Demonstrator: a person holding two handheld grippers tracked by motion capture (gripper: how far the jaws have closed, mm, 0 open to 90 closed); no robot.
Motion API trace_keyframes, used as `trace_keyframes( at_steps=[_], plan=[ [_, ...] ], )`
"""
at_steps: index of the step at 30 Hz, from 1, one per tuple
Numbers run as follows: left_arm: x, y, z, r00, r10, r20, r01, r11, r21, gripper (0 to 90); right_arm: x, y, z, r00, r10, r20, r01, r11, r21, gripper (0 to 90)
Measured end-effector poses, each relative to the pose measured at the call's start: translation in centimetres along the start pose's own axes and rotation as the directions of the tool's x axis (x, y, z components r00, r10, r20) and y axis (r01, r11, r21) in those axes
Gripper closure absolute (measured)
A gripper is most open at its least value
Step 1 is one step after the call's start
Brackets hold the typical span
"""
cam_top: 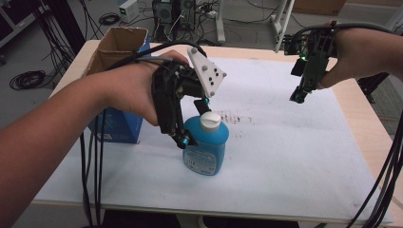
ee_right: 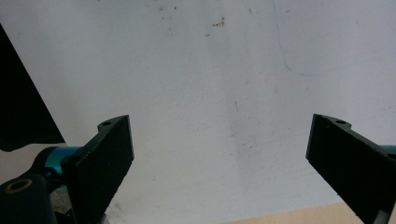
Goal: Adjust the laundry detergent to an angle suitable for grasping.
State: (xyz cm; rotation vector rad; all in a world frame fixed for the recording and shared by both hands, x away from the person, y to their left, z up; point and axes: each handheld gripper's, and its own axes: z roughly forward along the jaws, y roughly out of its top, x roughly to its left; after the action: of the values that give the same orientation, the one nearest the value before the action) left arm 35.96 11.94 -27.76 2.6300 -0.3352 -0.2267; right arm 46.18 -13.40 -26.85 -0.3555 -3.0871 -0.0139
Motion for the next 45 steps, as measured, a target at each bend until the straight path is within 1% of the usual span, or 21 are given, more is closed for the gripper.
trace_keyframes(
  at_steps=[4, 8, 11, 13, 14, 15, 16, 18, 19, 20, 21, 22, 23, 24, 28, 29, 32, 37, 42, 43, 45],
  plan=[
    [-0.2, 0.0, -1.7, 0.9996, -0.026, 0.005, 0.026, 0.9994, 0.021, 20.9, 0.0, 0.1, -0.1, 1.0000, -0.003, -0.003, 0.003, 1.000, -0.001, 6.6],
    [-0.2, 0.0, -3.3, 0.9987, -0.050, -0.003, 0.050, 0.9985, 0.020, 20.9, -0.2, 0.2, -0.2, 1.0000, 0.000, -0.004, 0.000, 1.000, -0.007, 6.6],
    [0.0, 0.0, -4.0, 0.9975, -0.070, -0.015, 0.070, 0.9963, 0.049, 18.7, -0.3, 0.2, -0.4, 1.0000, 0.003, -0.004, -0.003, 1.000, -0.011, 6.6],
    [0.4, -0.1, -5.0, 0.9942, -0.106, -0.014, 0.107, 0.9910, 0.080, 18.5, -0.5, 0.3, -0.6, 1.0000, 0.001, -0.007, -0.001, 1.000, -0.015, 6.6],
    [0.4, -0.1, -5.0, 0.9942, -0.106, -0.014, 0.107, 0.9910, 0.080, 17.6, -0.5, 0.3, -0.6, 1.0000, 0.001, -0.007, -0.001, 1.000, -0.015, 6.6],
    [0.8, -0.2, -5.7, 0.9906, -0.135, -0.020, 0.136, 0.9856, 0.100, 16.8, -0.6, 0.4, -0.6, 1.0000, -0.004, -0.005, 0.004, 1.000, -0.016, 6.6],
    [0.8, -0.2, -5.7, 0.9906, -0.135, -0.020, 0.136, 0.9856, 0.100, 16.7, -0.7, 0.4, -0.7, 1.0000, -0.002, -0.005, 0.002, 1.000, -0.018, 6.5],
    [1.2, -0.3, -6.1, 0.9873, -0.157, -0.026, 0.159, 0.9796, 0.123, 16.2, -0.8, 0.4, -0.7, 1.0000, -0.008, -0.006, 0.008, 1.000, -0.019, 6.5],
    [1.7, -0.5, -6.5, 0.9818, -0.185, -0.043, 0.189, 0.9701, 0.152, 14.2, -0.9, 0.5, -0.9, 0.9999, 0.009, -0.004, -0.009, 1.000, -0.029, 6.6],
    [1.9, -0.6, -6.6, 0.9785, -0.199, -0.053, 0.205, 0.9642, 0.168, 13.5, -1.0, 0.5, -1.0, 1.0000, 0.005, -0.003, -0.006, 1.000, -0.031, 6.6],
    [2.0, -0.6, -6.7, 0.9767, -0.204, -0.066, 0.213, 0.9599, 0.182, 11.9, -1.0, 0.5, -1.1, 1.0000, 0.009, -0.003, -0.009, 0.999, -0.033, 6.6],
    [2.0, -0.6, -6.7, 0.9767, -0.204, -0.066, 0.213, 0.9599, 0.182, 11.4, -1.1, 0.5, -1.1, 0.9999, 0.011, -0.002, -0.011, 0.999, -0.037, 6.6],
    [2.3, -0.6, -6.9, 0.9742, -0.215, -0.070, 0.224, 0.9546, 0.196, 11.4, -1.2, 0.5, -1.2, 1.0000, 0.010, 0.001, -0.010, 0.999, -0.035, 6.6],
    [2.4, -0.7, -7.0, 0.9725, -0.221, -0.072, 0.232, 0.9527, 0.197, 11.3, -1.2, 0.5, -1.2, 1.0000, 0.009, 0.000, -0.009, 0.999, -0.035, 6.6],
    [2.6, -0.7, -7.1, 0.9702, -0.229, -0.079, 0.241, 0.9477, 0.210, 9.4, -1.3, 0.5, -1.2, 0.9999, 0.014, -0.003, -0.014, 0.999, -0.032, 6.5],
    [2.9, -0.7, -7.2, 0.9690, -0.234, -0.080, 0.246, 0.9419, 0.229, 9.3, -1.4, 0.5, -1.1, 0.9999, 0.013, -0.001, -0.013, 0.999, -0.031, 6.6],
    [3.1, -0.8, -7.3, 0.9665, -0.241, -0.087, 0.255, 0.9397, 0.228, 9.3, -1.3, 0.4, -1.1, 0.9999, 0.013, -0.002, -0.013, 1.000, -0.028, 6.6],
    [3.2, -0.8, -7.4, 0.9665, -0.238, -0.096, 0.255, 0.9355, 0.245, 7.8, -1.4, 0.3, -1.2, 1.0000, 0.006, 0.002, -0.006, 1.000, -0.029, 6.5],
    [3.4, -1.0, -7.5, 0.9631, -0.241, -0.120, 0.266, 0.9220, 0.282, 5.3, -1.3, 0.3, -1.2, 0.9999, 0.014, 0.001, -0.014, 1.000, -0.024, 6.5],
    [3.4, -1.0, -7.5, 0.9611, -0.241, -0.135, 0.271, 0.9173, 0.292, 3.3, -1.2, 0.3, -1.2, 0.9998, 0.019, 0.000, -0.019, 1.000, -0.024, 6.5],
    [3.4, -1.2, -7.4, 0.9583, -0.249, -0.140, 0.282, 0.9066, 0.314, 1.6, -1.2, 0.3, -1.2, 0.9999, 0.012, 0.002, -0.012, 1.000, -0.024, 6.6]
  ],
)
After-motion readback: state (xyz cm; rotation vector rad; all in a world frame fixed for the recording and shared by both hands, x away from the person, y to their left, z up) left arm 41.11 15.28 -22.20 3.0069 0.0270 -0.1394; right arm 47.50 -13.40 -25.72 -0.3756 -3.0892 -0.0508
